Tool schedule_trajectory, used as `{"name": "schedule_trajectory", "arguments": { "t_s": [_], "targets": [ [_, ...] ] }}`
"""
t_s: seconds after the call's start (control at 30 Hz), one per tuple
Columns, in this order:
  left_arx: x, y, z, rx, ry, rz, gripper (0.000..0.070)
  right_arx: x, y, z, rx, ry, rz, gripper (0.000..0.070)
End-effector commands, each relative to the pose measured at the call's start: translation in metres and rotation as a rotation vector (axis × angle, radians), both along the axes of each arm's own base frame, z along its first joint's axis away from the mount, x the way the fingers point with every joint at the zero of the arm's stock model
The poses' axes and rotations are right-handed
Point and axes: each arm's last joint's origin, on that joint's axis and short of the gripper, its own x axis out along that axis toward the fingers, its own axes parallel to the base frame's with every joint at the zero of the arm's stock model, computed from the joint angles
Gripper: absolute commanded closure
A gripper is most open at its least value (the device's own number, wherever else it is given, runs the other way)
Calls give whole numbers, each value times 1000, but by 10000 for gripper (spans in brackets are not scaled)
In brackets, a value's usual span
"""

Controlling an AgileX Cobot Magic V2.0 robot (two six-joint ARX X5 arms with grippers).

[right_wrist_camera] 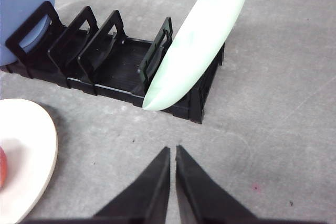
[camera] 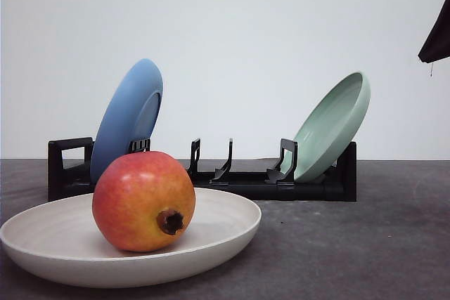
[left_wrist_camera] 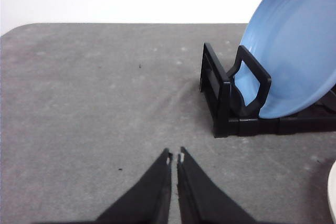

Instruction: Place pomegranate in white plate

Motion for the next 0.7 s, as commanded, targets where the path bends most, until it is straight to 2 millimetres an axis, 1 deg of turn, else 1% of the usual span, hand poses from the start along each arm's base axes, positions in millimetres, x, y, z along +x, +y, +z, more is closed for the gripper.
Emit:
{"name": "schedule_trajectory", "arguments": {
  "t_s": [0.0, 0.67],
  "targets": [
    [0, 0, -4, 9, 11, 2, 700, 1, 1, 3, -4, -16, 4, 685],
    [0, 0, -4, 8, 10, 1, 700, 1, 1, 3, -4, -16, 4, 685]
  ]
}}
